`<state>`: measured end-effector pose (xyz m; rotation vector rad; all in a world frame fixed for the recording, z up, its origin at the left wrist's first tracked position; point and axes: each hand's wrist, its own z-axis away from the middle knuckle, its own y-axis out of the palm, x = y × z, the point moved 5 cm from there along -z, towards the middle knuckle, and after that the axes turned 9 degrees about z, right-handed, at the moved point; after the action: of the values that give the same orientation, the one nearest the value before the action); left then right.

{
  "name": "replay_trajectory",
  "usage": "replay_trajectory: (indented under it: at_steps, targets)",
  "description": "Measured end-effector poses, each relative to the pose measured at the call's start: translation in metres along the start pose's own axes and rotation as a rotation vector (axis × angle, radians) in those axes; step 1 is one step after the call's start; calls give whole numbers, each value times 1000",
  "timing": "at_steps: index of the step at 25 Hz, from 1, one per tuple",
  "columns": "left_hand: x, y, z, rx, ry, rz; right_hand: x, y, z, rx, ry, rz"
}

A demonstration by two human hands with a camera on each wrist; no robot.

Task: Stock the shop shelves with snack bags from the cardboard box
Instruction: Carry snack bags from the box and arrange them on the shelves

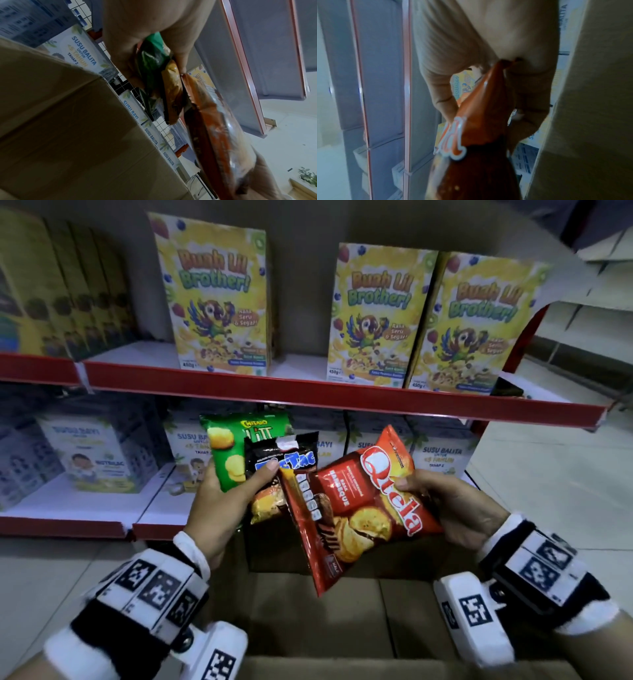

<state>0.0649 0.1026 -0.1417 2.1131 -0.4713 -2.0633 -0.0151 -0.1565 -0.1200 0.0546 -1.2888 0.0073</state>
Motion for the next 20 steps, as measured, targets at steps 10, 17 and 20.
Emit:
replay_trajectory:
  at_steps: [10, 17, 20]
  targets:
    - [13, 30, 19, 274, -272, 88, 15, 7, 4, -3, -162, 196]
    - [6, 48, 37, 372, -224, 144, 36, 10, 15, -290, -420, 221]
    - [8, 49, 34, 294, -166, 105, 32, 9, 12, -367, -445, 198]
